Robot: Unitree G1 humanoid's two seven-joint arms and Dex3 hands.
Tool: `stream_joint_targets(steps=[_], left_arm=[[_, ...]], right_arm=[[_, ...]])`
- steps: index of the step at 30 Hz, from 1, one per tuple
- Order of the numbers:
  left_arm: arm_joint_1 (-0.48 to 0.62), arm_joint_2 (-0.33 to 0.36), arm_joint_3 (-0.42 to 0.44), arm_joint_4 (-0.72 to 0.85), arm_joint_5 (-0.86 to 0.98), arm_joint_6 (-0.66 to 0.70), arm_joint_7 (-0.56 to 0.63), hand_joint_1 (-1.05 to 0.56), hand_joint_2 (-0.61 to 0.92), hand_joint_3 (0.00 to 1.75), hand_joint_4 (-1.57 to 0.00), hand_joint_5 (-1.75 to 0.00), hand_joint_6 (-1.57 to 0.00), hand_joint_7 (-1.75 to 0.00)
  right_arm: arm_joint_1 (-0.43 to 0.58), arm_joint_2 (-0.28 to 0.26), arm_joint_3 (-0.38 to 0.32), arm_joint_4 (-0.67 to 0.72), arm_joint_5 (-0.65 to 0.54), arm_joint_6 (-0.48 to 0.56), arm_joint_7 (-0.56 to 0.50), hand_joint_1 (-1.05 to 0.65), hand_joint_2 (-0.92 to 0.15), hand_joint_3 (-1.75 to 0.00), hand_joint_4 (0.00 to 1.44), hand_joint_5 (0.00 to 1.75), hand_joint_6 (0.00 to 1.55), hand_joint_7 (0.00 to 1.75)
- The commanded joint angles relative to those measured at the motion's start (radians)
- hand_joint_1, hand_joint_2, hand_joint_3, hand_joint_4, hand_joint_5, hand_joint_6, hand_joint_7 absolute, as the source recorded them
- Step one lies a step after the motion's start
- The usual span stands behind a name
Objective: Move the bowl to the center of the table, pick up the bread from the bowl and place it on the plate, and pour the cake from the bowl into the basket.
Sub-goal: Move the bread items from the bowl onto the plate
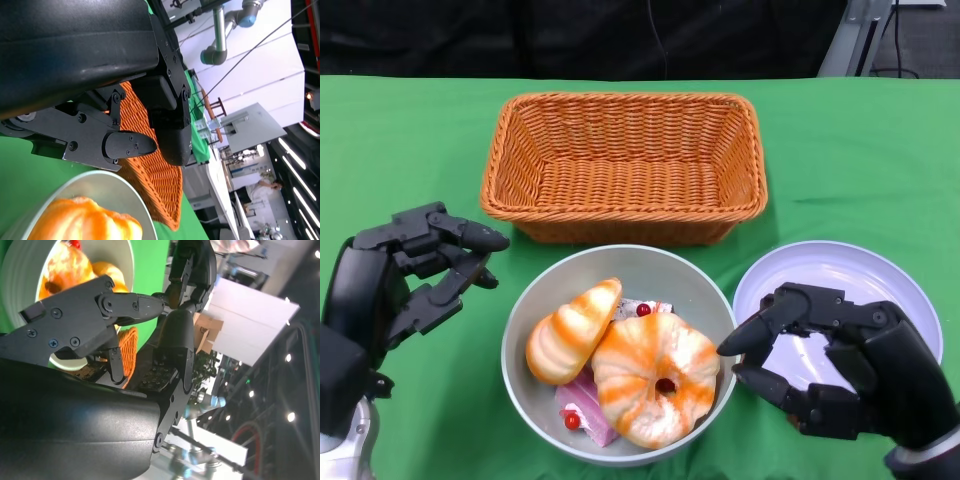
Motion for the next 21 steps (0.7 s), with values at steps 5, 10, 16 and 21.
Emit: stream_joint_targets(steps=[5,10,16,21], left_arm=[[-0.043,-0.005,0.028,0.093,-0.005,-0.067,0.067,-0.11,0.84,0.52,-0.72,-1.46,-0.81,-1.02],[-0.057,-0.011,0.029,0.14,0.005,-0.107,0.098,-0.13,0.88,0.46,-0.72,-1.48,-0.78,-1.08],[-0.068,-0.015,0.027,0.181,0.023,-0.137,0.132,-0.13,0.89,0.44,-0.71,-1.47,-0.77,-1.09],[-0.078,-0.01,0.022,0.216,0.051,-0.156,0.157,-0.12,0.91,0.43,-0.72,-1.49,-0.78,-1.08]], right_arm=[[-0.019,-0.078,-0.025,-0.123,-0.124,0.005,-0.015,-0.38,-0.86,-0.02,0.67,0.87,0.84,0.31],[-0.069,-0.12,-0.024,-0.132,-0.216,-0.014,-0.023,-0.43,-0.87,0.0,0.7,0.6,0.83,0.13],[-0.136,-0.154,-0.007,-0.136,-0.366,0.015,-0.044,-0.55,-0.88,0.0,0.72,0.31,0.76,0.01],[-0.198,-0.132,0.024,-0.123,-0.479,0.022,-0.101,-0.61,-0.86,0.0,0.75,0.19,0.75,0.01]])
